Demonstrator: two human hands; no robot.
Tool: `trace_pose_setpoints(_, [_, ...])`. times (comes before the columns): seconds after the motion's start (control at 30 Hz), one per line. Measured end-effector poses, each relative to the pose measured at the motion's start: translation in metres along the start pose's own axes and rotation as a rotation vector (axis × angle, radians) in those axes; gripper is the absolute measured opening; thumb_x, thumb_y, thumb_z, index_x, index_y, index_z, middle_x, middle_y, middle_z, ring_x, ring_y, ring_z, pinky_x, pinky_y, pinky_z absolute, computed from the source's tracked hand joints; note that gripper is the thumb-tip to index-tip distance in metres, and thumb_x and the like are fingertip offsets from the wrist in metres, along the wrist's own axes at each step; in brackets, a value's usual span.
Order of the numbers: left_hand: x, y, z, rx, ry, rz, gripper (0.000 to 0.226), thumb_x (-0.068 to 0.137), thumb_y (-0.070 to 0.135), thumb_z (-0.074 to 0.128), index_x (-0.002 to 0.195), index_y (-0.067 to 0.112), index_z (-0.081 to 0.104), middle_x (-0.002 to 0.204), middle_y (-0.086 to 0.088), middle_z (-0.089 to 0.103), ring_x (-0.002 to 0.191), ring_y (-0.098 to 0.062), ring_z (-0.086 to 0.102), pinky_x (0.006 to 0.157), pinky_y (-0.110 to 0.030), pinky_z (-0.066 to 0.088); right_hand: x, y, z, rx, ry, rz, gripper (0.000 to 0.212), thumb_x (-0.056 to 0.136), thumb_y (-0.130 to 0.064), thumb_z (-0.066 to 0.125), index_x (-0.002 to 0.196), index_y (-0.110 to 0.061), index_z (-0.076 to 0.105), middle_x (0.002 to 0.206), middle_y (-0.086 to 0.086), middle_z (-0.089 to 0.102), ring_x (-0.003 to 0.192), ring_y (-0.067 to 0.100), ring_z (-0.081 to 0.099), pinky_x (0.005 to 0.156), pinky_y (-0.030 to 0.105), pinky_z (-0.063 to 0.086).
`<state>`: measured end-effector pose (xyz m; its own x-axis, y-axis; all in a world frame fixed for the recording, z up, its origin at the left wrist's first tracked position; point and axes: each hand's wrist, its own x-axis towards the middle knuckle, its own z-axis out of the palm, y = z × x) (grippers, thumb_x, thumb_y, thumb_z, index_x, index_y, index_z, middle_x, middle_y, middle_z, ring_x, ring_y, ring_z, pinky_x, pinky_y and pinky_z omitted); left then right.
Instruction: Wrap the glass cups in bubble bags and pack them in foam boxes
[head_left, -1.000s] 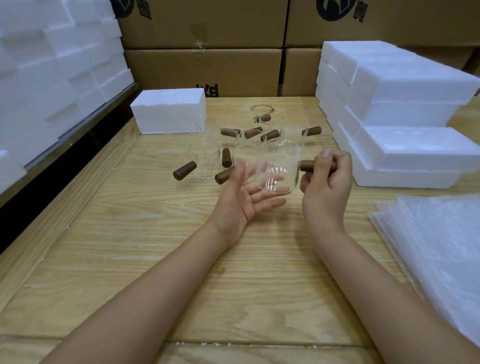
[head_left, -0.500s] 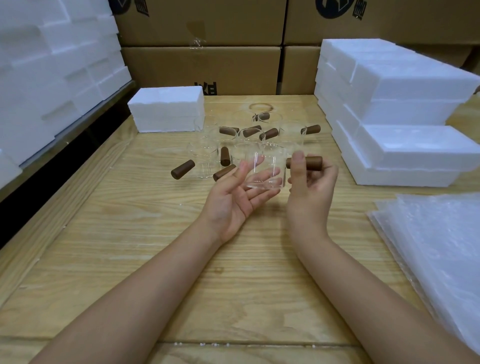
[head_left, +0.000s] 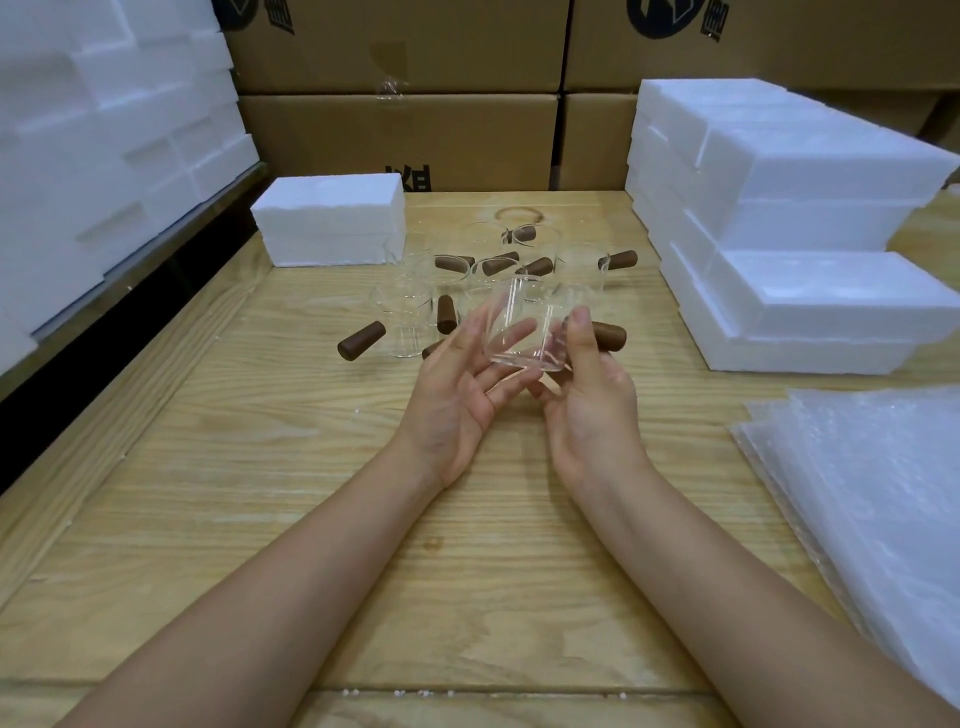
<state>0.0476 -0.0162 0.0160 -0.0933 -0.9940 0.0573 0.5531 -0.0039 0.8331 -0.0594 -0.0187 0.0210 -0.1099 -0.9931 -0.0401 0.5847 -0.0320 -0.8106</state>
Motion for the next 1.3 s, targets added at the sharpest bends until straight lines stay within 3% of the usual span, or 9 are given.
trace_pose_setpoints(0.13, [-0.001,-0.001,0.000,-0.014,-0.037,0.030,0.055,0.082,0.018,0.059,0.136,0.016,0.050,0.123,-0.018,0.062,0.108,-0.025,0.063,0.086,-0.032,0.057,0.004,-0.004,-0.002,0.134,-0.037,0.116,0.035,0.068,-0.046,0.062,0.083,-0.014,0.065,0.071,-0.005,0.064,0.068,0.011,0.061,0.069,0.025,0.048])
trace_pose_setpoints(0.27, [-0.002,-0.002,0.002,-0.016,-0.029,0.062,0.058,0.077,0.015,0.060,0.135,0.015,0.050,0.120,-0.015,0.062,0.110,-0.028,0.061,0.082,-0.030,0.057,0.003,-0.004,-0.003,0.110,-0.029,0.103,0.035,0.069,-0.047,0.061,0.084,-0.015,0.066,0.077,-0.003,0.067,0.068,0.009,0.063,0.068,0.025,0.050])
trace_pose_setpoints(0.37, [-0.001,-0.005,0.001,-0.031,-0.033,0.086,0.048,0.078,0.013,0.061,0.126,0.019,0.057,0.117,-0.011,0.064,0.119,-0.027,0.057,0.083,-0.030,0.056,-0.001,-0.003,-0.001,-0.004,0.050,0.045,0.050,0.067,-0.056,0.059,0.095,-0.015,0.066,0.089,0.000,0.070,0.075,0.010,0.066,0.068,0.024,0.050])
trace_pose_setpoints(0.47, [0.000,-0.007,0.000,-0.030,-0.017,0.119,0.045,0.078,0.012,0.067,0.122,0.023,0.060,0.106,-0.001,0.069,0.106,-0.020,0.062,0.086,-0.032,0.056,-0.007,0.001,0.002,-0.142,0.169,-0.059,0.071,0.059,-0.064,0.060,0.111,-0.017,0.053,0.098,-0.004,0.061,0.082,0.006,0.062,0.067,0.022,0.049])
trace_pose_setpoints(0.6, [0.002,-0.009,0.001,0.013,0.020,0.162,0.048,0.075,0.013,0.075,0.119,0.026,0.062,0.111,-0.001,0.069,0.119,-0.023,0.059,0.088,-0.032,0.054,-0.013,0.003,0.003,-0.268,-0.003,-0.253,0.048,0.066,-0.043,0.072,0.103,-0.029,0.045,0.101,0.002,0.058,0.083,-0.001,0.060,0.067,0.009,0.045])
trace_pose_setpoints(0.73, [0.003,-0.007,0.001,0.001,-0.003,0.185,0.071,0.049,0.042,0.093,0.114,0.029,0.065,0.116,0.001,0.069,0.116,-0.017,0.062,0.087,-0.029,0.053,-0.010,-0.003,0.000,-0.277,-0.073,-0.292,0.046,0.065,-0.038,0.073,0.102,-0.027,0.048,0.097,0.003,0.059,0.090,0.008,0.063,0.074,0.014,0.048])
trace_pose_setpoints(0.9, [0.001,-0.005,0.003,0.010,0.004,0.181,0.080,0.051,0.048,0.090,0.121,0.023,0.059,0.117,-0.001,0.069,0.110,-0.017,0.064,0.088,-0.028,0.053,-0.005,-0.010,0.001,-0.134,-0.077,-0.256,0.043,0.070,-0.037,0.069,0.105,-0.018,0.054,0.086,-0.002,0.066,0.076,0.004,0.065,0.075,0.016,0.049])
trace_pose_setpoints(1.07, [0.002,-0.008,0.002,0.103,0.047,0.220,0.050,0.071,0.022,0.078,0.117,0.022,0.059,0.107,0.004,0.073,0.108,-0.013,0.065,0.096,-0.030,0.050,-0.001,-0.008,0.000,0.030,-0.143,-0.102,0.039,0.081,-0.036,0.059,0.110,-0.011,0.055,0.091,0.000,0.070,0.087,0.014,0.064,0.081,0.025,0.052])
trace_pose_setpoints(1.3, [0.002,-0.010,0.001,0.122,0.086,0.311,0.050,0.066,0.014,0.077,0.113,0.023,0.062,0.107,0.004,0.073,0.109,-0.011,0.065,0.082,-0.018,0.052,0.000,-0.005,-0.001,0.015,-0.149,-0.069,0.017,0.097,-0.024,0.047,0.104,-0.015,0.060,0.099,0.004,0.065,0.083,0.010,0.064,0.077,0.021,0.052])
